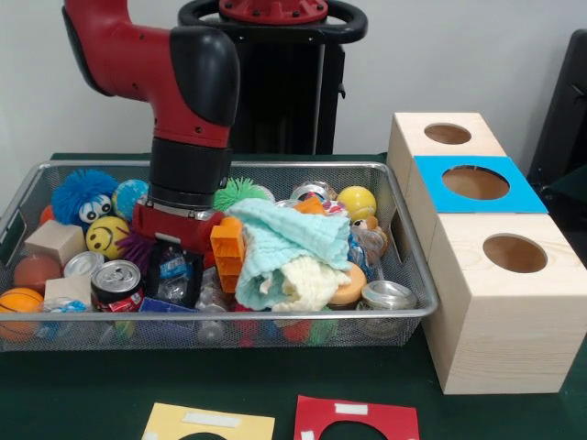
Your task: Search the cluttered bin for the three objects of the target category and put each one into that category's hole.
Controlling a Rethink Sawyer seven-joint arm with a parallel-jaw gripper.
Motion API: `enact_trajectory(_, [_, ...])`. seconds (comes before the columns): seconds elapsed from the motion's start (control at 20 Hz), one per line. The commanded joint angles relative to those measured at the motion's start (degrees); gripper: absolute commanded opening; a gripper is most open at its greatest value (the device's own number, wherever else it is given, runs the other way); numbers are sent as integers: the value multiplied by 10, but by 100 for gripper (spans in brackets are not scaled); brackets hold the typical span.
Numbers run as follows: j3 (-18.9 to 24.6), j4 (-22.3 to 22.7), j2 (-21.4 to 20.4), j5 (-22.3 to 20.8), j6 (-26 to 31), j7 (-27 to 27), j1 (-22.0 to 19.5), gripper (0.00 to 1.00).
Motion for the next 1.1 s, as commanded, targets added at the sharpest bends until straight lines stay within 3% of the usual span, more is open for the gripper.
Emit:
enact_trajectory(0.05, [54, -4, 143, 5, 75, 85, 37, 100])
enact_trajectory(0.4, [23, -6, 148, 6, 127, 62, 60, 100])
enact_trajectory(0.65, [58, 16, 142, 1, 161, 63, 33, 100])
enact_trajectory(0.95, [63, 31, 122, -8, 206, 43, 29, 100])
enact_trajectory(1.0, [64, 32, 122, -11, 205, 43, 27, 0])
enact_trajectory(1.1, [75, 28, 122, -20, 219, 30, 15, 0])
